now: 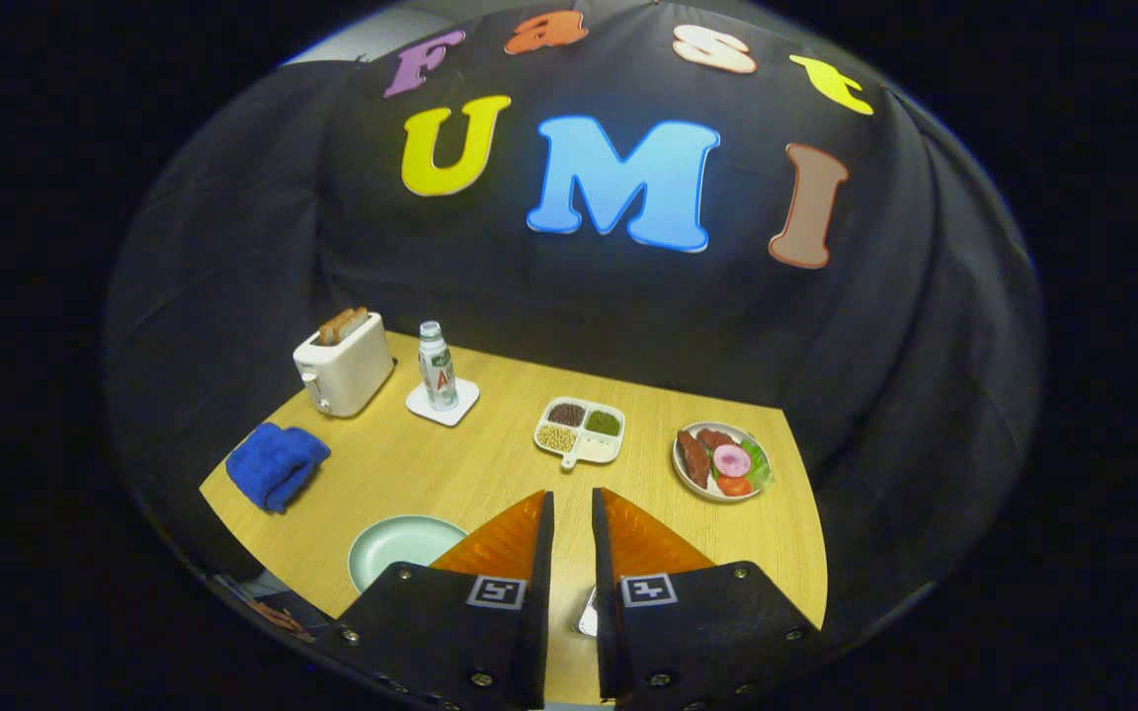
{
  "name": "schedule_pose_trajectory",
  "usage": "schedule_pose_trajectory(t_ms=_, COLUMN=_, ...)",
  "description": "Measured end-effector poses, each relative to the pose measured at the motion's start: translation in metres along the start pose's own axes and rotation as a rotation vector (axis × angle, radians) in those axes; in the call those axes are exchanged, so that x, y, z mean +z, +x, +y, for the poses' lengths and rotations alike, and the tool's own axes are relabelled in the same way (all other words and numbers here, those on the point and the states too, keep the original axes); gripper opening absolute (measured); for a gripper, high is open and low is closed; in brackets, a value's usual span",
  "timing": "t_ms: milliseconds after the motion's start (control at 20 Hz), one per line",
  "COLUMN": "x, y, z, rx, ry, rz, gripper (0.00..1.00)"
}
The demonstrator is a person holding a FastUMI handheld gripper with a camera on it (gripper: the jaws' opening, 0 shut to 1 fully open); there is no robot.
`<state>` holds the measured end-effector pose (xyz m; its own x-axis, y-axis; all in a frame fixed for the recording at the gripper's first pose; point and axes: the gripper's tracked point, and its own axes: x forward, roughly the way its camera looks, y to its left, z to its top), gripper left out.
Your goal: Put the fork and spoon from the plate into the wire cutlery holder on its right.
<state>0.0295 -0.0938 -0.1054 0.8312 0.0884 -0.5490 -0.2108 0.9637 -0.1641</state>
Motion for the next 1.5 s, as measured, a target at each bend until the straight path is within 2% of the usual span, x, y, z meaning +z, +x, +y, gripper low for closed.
schedule_pose_trajectory(t_ms=300, x=0.034, y=-0.032, z=0.020, rx=-0.056, ry=0.111, rz=-0.238, gripper=0.21)
schedule_pose_trajectory(t_ms=400, x=0.042, y=-0.034, z=0.028, rx=-0.024, ry=0.142, rz=-0.288, gripper=0.21)
schedule_pose_trajectory(t_ms=550, x=0.041, y=-0.030, z=0.032, rx=-0.038, ry=0.170, rz=-0.296, gripper=0.21)
schedule_pose_trajectory(t_ms=650, x=0.040, y=-0.029, z=0.029, rx=-0.097, ry=0.162, rz=-0.308, gripper=0.21)
schedule_pose_trajectory(t_ms=800, x=0.043, y=-0.025, z=0.025, rx=-0.232, ry=0.110, rz=-0.355, gripper=0.44)
schedule_pose_trajectory(t_ms=850, x=0.047, y=-0.026, z=0.033, rx=-0.233, ry=0.118, rz=-0.390, gripper=0.49)
schedule_pose_trajectory(t_ms=900, x=0.051, y=-0.029, z=0.040, rx=-0.234, ry=0.121, rz=-0.425, gripper=0.50)
schedule_pose_trajectory(t_ms=1000, x=0.050, y=-0.030, z=0.036, rx=-0.292, ry=0.161, rz=-0.455, gripper=0.59)
schedule_pose_trajectory(t_ms=1050, x=0.052, y=-0.030, z=0.040, rx=-0.291, ry=0.182, rz=-0.484, gripper=0.66)
schedule_pose_trajectory(t_ms=1200, x=0.045, y=-0.026, z=0.055, rx=-0.273, ry=0.166, rz=-0.523, gripper=0.97)
schedule_pose_trajectory(t_ms=1300, x=0.037, y=-0.028, z=0.061, rx=-0.277, ry=0.166, rz=-0.492, gripper=0.97)
schedule_pose_trajectory(t_ms=1500, x=0.048, y=-0.037, z=0.070, rx=-0.284, ry=0.122, rz=-0.521, gripper=0.97)
